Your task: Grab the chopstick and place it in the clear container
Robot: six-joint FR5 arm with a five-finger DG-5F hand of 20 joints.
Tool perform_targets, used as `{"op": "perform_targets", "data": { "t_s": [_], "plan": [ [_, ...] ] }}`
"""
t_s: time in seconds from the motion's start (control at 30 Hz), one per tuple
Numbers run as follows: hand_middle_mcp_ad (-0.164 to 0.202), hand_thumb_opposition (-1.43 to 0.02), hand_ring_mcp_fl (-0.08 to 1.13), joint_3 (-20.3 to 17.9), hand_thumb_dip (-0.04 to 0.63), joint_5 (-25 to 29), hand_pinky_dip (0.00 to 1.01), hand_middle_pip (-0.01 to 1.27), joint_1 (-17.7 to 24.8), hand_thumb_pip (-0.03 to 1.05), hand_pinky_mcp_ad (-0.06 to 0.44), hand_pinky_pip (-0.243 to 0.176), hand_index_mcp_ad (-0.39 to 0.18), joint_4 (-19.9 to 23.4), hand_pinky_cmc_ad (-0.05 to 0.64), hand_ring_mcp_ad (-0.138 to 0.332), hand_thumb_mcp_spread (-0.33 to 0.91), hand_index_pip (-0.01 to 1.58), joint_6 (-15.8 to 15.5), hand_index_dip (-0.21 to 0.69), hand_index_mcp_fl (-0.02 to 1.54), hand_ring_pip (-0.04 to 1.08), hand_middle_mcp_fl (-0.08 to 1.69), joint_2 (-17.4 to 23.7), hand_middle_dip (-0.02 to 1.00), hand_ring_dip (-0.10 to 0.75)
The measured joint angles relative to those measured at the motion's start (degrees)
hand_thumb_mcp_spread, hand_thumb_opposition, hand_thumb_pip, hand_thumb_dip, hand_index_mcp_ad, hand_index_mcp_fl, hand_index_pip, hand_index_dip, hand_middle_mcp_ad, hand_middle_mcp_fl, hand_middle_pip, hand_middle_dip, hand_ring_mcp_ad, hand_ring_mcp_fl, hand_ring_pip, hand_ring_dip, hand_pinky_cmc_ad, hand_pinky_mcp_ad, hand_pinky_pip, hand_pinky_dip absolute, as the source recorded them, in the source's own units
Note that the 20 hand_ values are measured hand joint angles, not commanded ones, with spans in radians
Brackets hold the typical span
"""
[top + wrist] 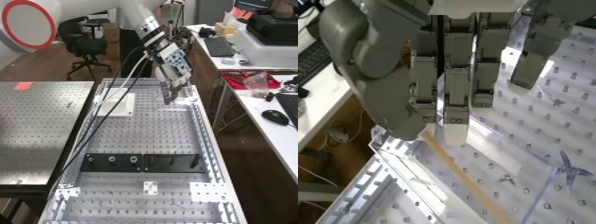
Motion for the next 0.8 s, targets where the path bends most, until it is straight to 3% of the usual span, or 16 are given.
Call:
{"op": "perform_targets", "data": {
  "t_s": [0.13, 0.4, 0.6, 0.8],
  "plan": [
    [0.040, -0.85, 0.45, -1.86, 0.300, 0.23, 0.81, 0.76, 0.01, 0.73, 0.281, -0.058, -0.058, 1.36, 0.379, 0.068, 0.47, 1.24, -0.07, -0.031, 0.48, 0.32, 0.67, 1.35, 0.62, 0.398],
    [0.042, -0.82, 0.34, -4.10, 0.300, -0.22, 0.84, 0.76, 0.35, 0.73, 0.260, -0.061, -0.058, 3.55, 0.380, 0.115, 0.44, 1.21, -0.63, -0.031, 0.37, 0.35, 0.56, 2.88, 0.62, 0.377],
    [0.044, -0.82, 0.29, -4.26, 0.300, -0.60, 0.87, 0.76, 0.51, 0.73, 0.244, -0.091, -0.058, 4.61, 0.379, 0.122, 0.43, 1.20, -1.06, -0.031, 0.32, 0.35, 0.51, 3.27, 0.61, 0.370],
    [0.045, -0.80, 0.25, -2.63, 0.300, -1.28, 0.89, 0.75, 0.86, 0.73, 0.243, -0.091, -0.054, 4.98, 0.380, 0.133, 0.41, 1.17, -2.65, -0.031, 0.28, 0.35, 0.45, 3.22, 0.60, 0.367]
  ]
}}
